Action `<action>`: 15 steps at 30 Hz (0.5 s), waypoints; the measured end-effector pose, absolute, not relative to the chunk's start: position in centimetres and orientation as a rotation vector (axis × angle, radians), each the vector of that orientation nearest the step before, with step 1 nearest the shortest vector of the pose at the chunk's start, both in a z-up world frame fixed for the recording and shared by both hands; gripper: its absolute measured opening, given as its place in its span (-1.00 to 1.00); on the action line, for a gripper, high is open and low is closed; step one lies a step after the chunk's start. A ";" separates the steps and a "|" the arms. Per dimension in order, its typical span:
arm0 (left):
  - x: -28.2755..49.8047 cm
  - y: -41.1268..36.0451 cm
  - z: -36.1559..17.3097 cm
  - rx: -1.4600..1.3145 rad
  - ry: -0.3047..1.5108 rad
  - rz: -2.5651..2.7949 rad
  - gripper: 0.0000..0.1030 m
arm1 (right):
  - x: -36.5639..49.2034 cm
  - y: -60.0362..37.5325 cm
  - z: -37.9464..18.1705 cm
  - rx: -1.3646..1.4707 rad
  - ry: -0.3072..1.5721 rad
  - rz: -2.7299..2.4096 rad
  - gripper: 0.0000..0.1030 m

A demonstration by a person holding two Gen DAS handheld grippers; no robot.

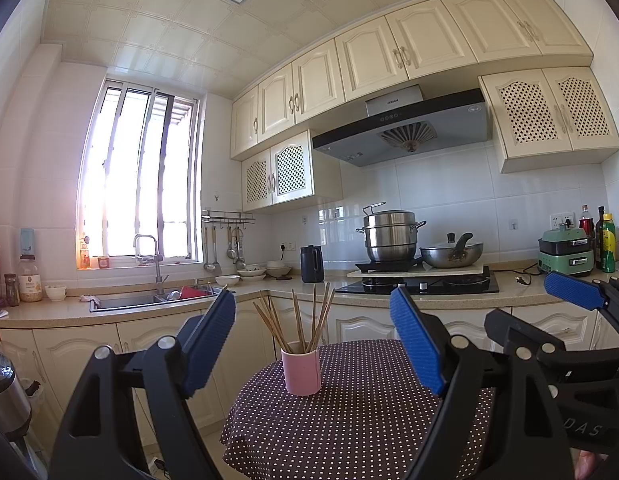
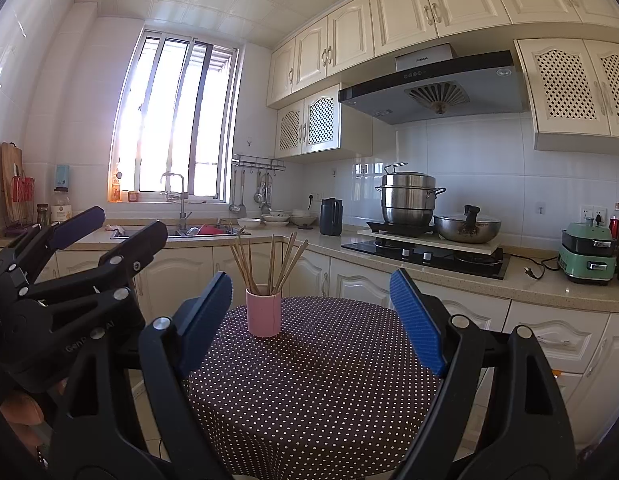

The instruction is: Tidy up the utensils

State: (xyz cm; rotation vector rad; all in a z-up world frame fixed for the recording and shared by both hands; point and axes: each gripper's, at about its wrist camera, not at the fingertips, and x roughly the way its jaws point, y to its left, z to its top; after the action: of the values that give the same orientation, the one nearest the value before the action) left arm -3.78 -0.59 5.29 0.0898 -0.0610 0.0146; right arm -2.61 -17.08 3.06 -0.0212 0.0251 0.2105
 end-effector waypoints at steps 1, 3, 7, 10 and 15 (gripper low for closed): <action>-3.8 -0.6 5.3 0.090 -0.061 0.015 0.52 | -2.6 -17.1 3.1 -0.021 0.026 0.210 0.56; -3.8 -0.6 5.2 0.090 -0.061 0.015 0.52 | -2.6 -17.1 3.0 -0.022 0.025 0.210 0.56; -3.8 -0.5 5.2 0.090 -0.060 0.015 0.52 | -2.6 -17.1 3.1 -0.022 0.026 0.210 0.56; -3.8 -0.5 5.1 0.092 -0.061 0.016 0.52 | -2.6 -17.1 3.1 -0.022 0.025 0.211 0.56; -3.9 -0.1 4.7 0.100 -0.063 0.027 0.52 | -2.5 -17.1 2.9 -0.021 0.029 0.212 0.56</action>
State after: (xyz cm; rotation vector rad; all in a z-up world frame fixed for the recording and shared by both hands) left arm -3.86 -0.10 4.66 0.0997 -0.0626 0.0270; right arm -2.46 -17.06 2.86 -0.0211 0.0287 0.2119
